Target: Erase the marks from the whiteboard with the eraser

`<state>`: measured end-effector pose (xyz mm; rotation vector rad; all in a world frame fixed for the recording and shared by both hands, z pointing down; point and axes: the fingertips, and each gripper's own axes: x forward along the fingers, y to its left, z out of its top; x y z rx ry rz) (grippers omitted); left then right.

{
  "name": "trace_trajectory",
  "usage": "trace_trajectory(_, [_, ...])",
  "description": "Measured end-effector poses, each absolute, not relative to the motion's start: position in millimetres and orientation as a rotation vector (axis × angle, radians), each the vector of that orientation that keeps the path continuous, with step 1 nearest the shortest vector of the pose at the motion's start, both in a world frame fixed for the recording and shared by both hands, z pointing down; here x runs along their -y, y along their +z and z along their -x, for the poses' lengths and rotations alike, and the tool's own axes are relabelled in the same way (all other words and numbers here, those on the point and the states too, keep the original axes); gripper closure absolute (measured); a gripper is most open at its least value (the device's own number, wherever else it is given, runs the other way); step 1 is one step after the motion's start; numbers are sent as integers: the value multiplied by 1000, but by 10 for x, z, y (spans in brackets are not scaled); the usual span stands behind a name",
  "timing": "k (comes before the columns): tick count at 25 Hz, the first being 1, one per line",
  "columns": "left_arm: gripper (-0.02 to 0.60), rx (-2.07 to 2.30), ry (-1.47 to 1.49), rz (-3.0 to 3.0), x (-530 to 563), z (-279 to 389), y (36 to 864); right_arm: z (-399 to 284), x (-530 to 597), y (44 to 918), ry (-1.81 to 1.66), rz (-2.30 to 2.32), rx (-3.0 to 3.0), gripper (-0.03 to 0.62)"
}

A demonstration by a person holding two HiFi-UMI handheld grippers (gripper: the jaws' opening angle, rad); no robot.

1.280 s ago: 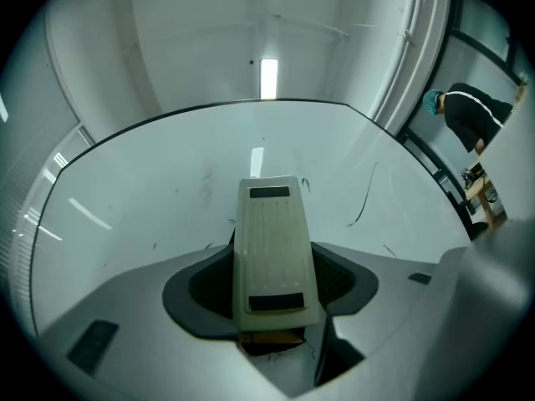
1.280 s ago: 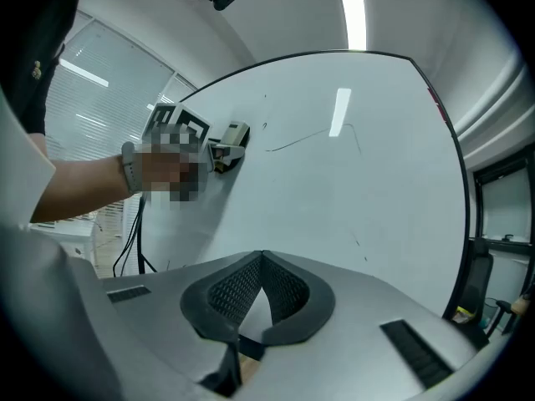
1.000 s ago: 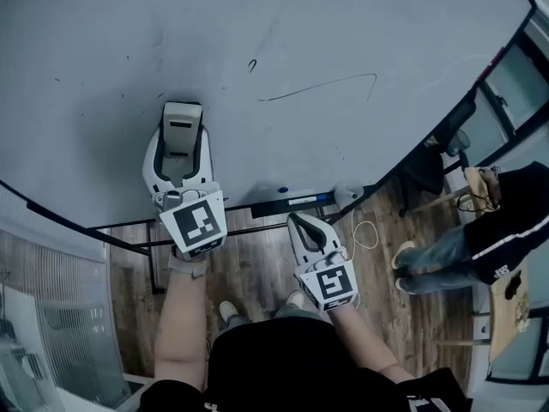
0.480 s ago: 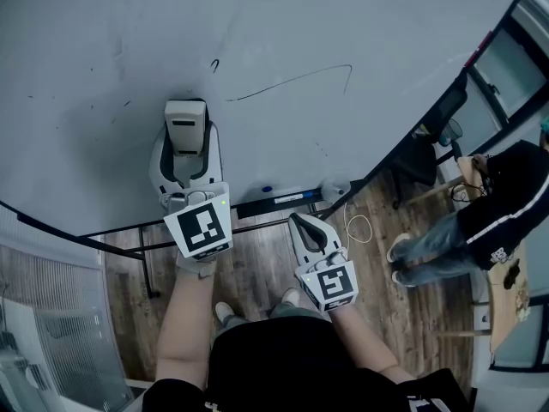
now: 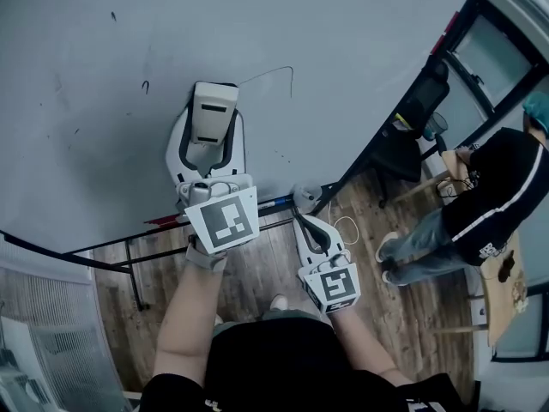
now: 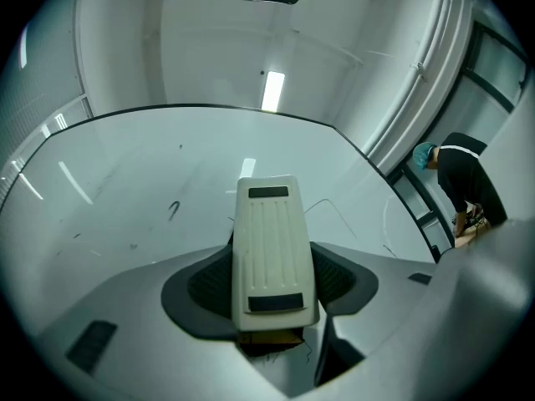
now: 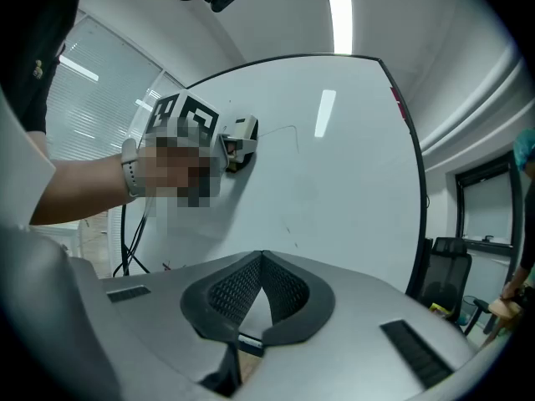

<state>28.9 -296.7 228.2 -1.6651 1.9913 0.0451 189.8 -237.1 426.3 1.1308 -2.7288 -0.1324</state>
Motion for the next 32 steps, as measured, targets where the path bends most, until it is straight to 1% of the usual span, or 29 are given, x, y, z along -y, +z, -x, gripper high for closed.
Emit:
trace_trajectory(5, [314,-1943,56,1698,3194,-729,2174,-2223,2492,4206,-159,-1174,2714,568])
trace_trajectory(8, [314,-1943,74,1690,3234,-803,2132,-2343,2523,4175,-182,-1175,2714,568])
trace_trajectory(10, [314,-1938,37,1677,3218,-798,2145,-2391,2537,4183,-167,-1178,2715,568])
trace_trajectory(13, [314,-1970,11,1661,3150,-659,2210,-2338,2528,4206,-150,-1152,2728,568])
trace_trajectory(20, [314,-2183,70,1573,2795,180,2459,-1854,2355,4270,-148,-986,2787,568])
trace_trajectory(23, [314,-2245,49,1576,2689,428,2595,-1693,2274,4302,-156,-924,2800,568])
trace_trajectory(26, [314,-2279,-17,1602,2677,518,2723,-1627,2235,4310,-176,-887,2804,567])
trace_trajectory(28, [314,-2301,-5,1601,2692,523,2753,-1642,2230,4319,-179,-884,2801,567])
trace_trajectory(32, [314,-2276,26,1629,2791,335,2690,-1772,2269,4319,-166,-918,2791,567])
